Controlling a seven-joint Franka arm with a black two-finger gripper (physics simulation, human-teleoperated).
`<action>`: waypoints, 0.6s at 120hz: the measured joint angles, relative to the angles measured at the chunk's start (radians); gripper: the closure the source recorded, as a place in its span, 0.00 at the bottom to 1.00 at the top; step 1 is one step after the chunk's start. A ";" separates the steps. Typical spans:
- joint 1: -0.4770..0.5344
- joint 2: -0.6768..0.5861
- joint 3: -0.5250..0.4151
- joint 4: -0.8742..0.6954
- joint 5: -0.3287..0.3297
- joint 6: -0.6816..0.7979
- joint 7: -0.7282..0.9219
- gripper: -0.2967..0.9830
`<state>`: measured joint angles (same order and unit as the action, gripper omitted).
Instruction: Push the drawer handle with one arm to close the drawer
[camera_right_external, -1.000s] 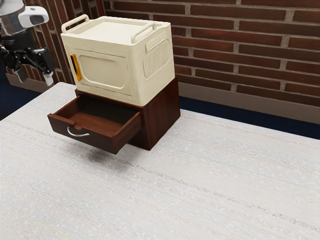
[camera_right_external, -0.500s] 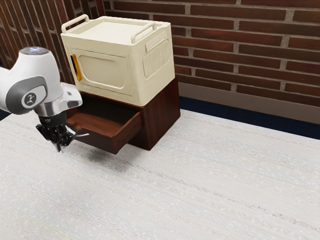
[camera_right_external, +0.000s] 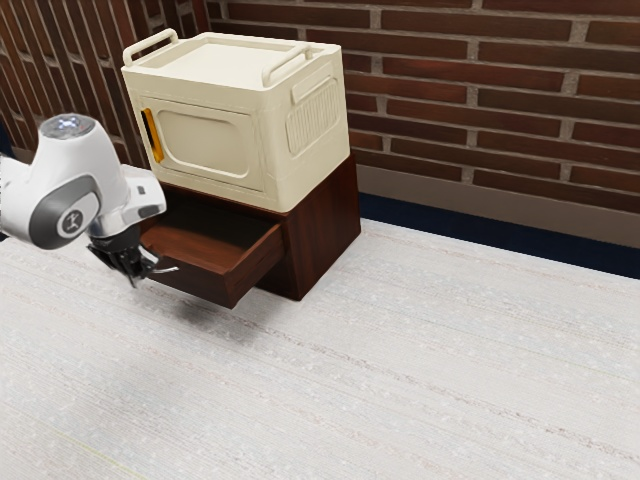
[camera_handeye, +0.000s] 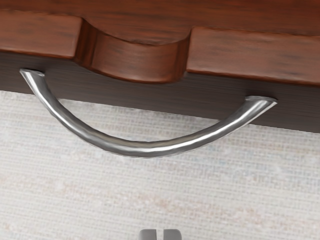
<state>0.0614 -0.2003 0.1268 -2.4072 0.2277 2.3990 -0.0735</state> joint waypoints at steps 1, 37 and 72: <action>0.000 0.003 0.000 0.000 0.000 0.004 0.002 0.84; 0.023 0.068 0.000 0.011 -0.001 0.097 0.047 0.85; 0.025 0.180 -0.006 0.122 -0.003 0.126 0.078 0.85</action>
<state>0.0867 -0.0204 0.1204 -2.2856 0.2243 2.5246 0.0043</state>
